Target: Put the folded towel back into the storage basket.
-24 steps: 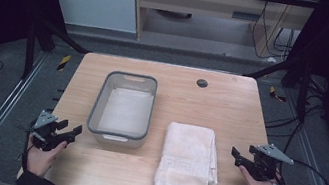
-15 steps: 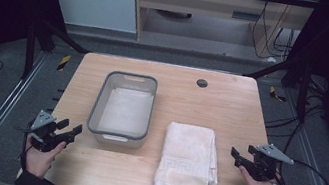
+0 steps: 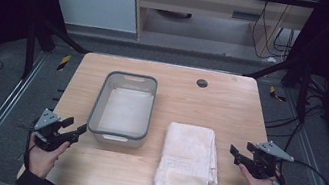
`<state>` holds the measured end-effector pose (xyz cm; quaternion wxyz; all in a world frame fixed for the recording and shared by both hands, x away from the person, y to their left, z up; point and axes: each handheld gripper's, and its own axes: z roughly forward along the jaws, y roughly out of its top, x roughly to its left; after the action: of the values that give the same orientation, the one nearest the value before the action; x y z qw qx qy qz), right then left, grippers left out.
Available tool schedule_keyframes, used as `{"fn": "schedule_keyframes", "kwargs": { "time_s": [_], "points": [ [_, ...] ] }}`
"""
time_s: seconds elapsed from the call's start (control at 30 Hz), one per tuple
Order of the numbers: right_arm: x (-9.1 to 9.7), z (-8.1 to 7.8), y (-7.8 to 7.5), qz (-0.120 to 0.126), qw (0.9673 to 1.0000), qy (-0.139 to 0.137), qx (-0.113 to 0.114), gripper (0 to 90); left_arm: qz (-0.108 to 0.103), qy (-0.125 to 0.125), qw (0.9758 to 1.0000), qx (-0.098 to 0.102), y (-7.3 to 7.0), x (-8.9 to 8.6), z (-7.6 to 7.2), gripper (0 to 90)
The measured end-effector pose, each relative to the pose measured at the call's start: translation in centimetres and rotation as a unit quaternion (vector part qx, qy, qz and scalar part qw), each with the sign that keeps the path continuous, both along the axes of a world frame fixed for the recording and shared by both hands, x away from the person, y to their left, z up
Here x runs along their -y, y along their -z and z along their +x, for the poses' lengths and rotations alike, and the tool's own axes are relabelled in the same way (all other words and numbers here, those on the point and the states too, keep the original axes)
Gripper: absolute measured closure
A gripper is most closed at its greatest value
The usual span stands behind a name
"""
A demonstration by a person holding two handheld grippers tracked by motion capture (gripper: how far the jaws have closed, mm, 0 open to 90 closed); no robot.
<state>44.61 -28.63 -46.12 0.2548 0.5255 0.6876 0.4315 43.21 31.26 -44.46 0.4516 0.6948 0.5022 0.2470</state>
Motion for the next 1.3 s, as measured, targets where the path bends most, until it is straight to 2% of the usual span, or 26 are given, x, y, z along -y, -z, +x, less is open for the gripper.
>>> {"fn": "schedule_keyframes", "kwargs": {
  "time_s": [0.27, 0.43, 0.6, 0.97, 1.3],
  "points": [
    [-0.3, 0.5, -1.0, -0.002, 0.9999, -0.01, 0.005, 31.8, -0.02, 0.006, 0.9998, 0.006, -1.1, 0.6, 0.0, 38.6],
    [-0.6, 0.8, -2.1, 0.007, 0.9997, -0.016, 0.016, 31.6, -0.023, 0.011, 0.9995, 0.016, -1.9, 1.1, 0.0, 39.0],
    [-0.8, 1.1, -2.5, 0.009, 0.9995, -0.023, 0.018, 31.0, -0.022, 0.021, 0.9993, 0.021, -2.5, 1.9, 0.1, 39.1],
    [-1.2, 1.5, -3.5, 0.016, 0.9991, -0.031, 0.023, 32.8, -0.016, 0.05, 0.9981, 0.032, -3.4, 4.9, 0.2, 39.4],
    [-2.1, 2.1, -4.5, 0.028, 0.9983, -0.045, 0.023, 34.1, -0.011, 0.087, 0.9955, 0.036, -4.0, 8.1, 0.1, 38.7]
  ]
}}
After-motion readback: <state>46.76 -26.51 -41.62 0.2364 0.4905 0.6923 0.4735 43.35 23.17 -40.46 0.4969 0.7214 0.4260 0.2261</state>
